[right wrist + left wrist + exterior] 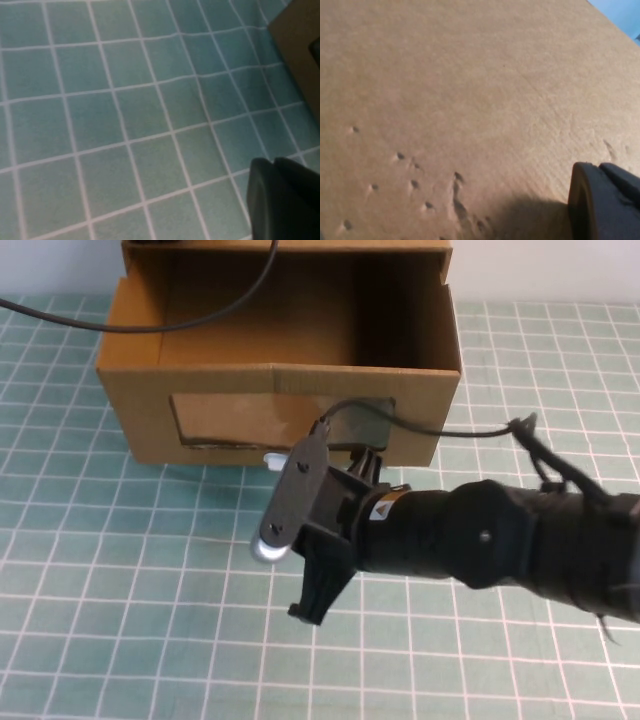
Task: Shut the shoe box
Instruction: Close the shoe box with your right arm
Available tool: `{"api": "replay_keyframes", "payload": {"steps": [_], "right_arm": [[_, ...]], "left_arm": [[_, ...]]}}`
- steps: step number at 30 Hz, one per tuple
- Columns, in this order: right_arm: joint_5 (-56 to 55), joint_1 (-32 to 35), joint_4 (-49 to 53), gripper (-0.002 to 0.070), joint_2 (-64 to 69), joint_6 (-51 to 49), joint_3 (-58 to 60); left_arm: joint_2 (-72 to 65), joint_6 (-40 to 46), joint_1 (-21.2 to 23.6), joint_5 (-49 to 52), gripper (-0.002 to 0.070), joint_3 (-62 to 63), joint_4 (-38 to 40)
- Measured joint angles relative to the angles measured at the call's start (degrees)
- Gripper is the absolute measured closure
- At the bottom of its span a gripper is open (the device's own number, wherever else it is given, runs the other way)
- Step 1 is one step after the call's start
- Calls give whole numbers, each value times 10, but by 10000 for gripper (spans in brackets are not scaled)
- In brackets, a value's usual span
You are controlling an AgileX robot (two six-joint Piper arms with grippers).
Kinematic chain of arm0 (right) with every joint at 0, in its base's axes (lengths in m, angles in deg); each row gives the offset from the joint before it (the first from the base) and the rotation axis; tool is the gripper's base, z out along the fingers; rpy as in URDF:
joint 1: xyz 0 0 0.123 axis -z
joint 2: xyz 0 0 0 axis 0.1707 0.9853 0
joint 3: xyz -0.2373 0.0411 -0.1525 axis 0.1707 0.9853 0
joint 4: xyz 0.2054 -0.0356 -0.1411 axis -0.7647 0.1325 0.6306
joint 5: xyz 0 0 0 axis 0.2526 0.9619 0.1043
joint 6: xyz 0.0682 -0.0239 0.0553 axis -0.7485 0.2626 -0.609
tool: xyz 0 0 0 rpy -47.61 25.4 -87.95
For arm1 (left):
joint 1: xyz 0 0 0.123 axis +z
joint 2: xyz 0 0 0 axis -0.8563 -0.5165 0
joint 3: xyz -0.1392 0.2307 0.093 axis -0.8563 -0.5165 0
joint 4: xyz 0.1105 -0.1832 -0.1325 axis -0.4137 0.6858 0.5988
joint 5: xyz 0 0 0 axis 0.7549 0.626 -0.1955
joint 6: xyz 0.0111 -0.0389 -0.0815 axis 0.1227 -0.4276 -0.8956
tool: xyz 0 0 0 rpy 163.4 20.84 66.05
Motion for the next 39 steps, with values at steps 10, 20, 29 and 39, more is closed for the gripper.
{"api": "replay_keyframes", "payload": {"steps": [10,20,29,39], "right_arm": [[-70,19,-5,690,90,3,-82],[-87,74,-29,690,153,5,-170],[-28,58,-31,690,113,56,-164],[-332,-38,-148,690,50,57,-27]], "left_arm": [[0,0,0,16,679,5,-12],[0,-6,-1,17,679,5,-13],[0,-9,-1,19,679,5,-13],[0,-9,-1,19,679,5,-13]]}}
